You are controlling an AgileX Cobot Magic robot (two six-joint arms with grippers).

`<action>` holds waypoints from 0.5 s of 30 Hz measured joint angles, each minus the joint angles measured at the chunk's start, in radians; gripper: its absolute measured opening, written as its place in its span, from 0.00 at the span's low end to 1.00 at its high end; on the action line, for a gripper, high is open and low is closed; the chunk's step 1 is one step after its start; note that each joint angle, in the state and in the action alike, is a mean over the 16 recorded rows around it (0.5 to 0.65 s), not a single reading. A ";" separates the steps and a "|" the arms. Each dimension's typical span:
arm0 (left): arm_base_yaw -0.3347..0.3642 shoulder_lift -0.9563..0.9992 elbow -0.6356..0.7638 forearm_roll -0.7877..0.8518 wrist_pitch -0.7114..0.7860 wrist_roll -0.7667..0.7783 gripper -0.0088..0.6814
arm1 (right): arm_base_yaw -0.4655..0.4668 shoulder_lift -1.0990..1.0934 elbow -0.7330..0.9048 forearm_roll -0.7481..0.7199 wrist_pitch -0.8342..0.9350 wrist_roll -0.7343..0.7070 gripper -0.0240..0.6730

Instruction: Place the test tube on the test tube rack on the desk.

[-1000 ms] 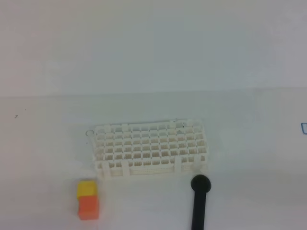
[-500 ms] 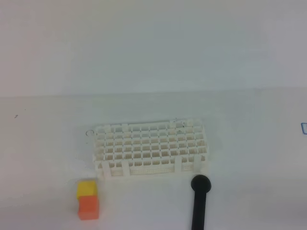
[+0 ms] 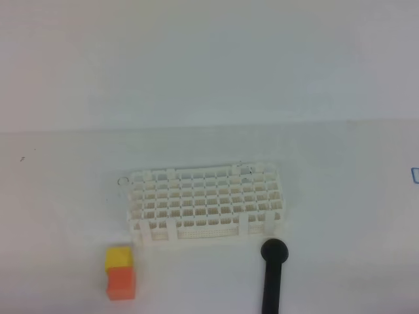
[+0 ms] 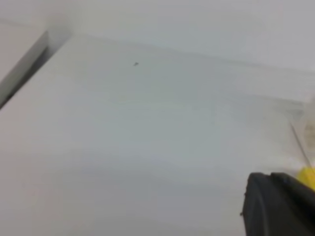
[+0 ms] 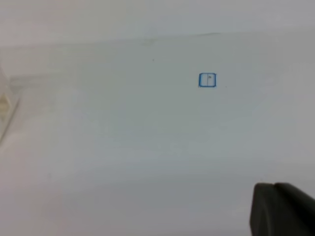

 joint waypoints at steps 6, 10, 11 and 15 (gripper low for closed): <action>0.002 0.000 0.000 -0.183 0.042 0.211 0.01 | 0.011 -0.001 0.003 -0.018 0.005 -0.031 0.03; 0.002 0.000 0.000 -0.206 0.058 0.230 0.01 | 0.011 -0.001 0.003 -0.027 0.005 -0.054 0.03; 0.002 0.000 0.000 -0.207 0.059 0.228 0.01 | 0.011 -0.001 0.003 -0.028 0.005 -0.060 0.03; 0.002 0.000 0.000 -0.207 0.059 0.222 0.01 | 0.011 -0.001 0.003 -0.032 0.005 -0.074 0.03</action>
